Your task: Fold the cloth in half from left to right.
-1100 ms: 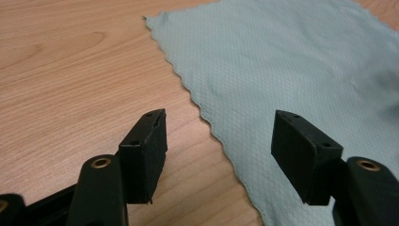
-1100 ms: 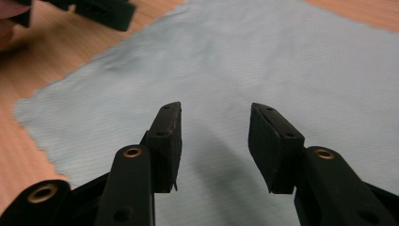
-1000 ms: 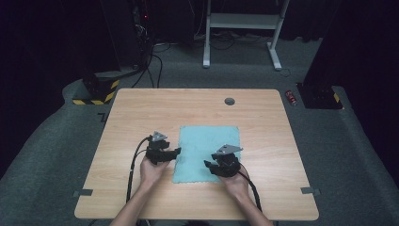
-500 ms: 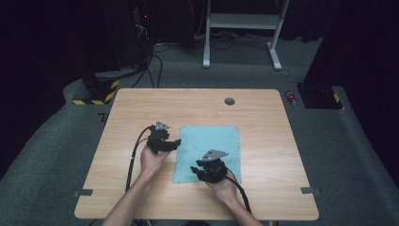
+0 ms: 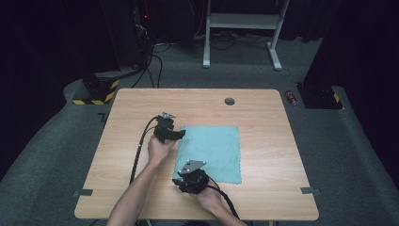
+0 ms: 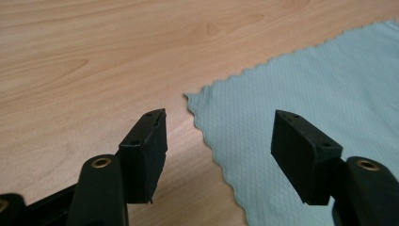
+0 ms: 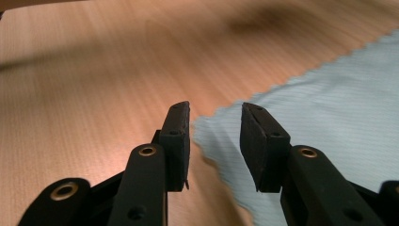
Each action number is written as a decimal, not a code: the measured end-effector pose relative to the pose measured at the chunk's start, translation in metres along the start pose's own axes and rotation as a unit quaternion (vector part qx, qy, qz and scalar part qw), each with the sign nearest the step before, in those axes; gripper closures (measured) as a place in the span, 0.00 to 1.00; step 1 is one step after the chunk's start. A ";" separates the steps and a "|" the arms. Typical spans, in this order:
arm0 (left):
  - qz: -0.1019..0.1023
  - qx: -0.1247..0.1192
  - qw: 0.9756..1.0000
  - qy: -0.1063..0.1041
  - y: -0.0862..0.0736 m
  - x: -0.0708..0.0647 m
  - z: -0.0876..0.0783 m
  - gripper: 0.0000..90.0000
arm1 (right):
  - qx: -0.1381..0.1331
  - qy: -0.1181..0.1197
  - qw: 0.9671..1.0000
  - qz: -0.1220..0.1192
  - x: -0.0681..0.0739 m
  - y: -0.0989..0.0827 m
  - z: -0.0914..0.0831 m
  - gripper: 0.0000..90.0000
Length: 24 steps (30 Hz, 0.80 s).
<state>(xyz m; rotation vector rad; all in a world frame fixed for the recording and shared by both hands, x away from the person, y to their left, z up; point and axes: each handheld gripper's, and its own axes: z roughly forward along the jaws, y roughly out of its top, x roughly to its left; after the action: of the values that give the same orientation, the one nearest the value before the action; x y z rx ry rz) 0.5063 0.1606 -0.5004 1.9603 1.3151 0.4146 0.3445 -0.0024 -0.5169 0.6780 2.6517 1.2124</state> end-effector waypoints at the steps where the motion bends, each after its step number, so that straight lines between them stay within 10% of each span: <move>1: -0.004 0.005 1.000 0.001 0.000 0.001 0.003 0.42 | 0.003 0.000 1.000 -0.006 0.003 0.001 0.002 0.70; 24: 0.019 0.031 0.997 0.064 0.012 0.004 0.031 0.63 | 0.026 -0.037 0.998 -0.045 0.014 0.002 0.009 0.98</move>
<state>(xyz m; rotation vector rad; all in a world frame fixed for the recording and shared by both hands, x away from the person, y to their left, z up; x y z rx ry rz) 0.5347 0.1495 -0.5135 2.0419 1.3861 0.5307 0.3356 0.0110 -0.5211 0.5932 2.6292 1.0779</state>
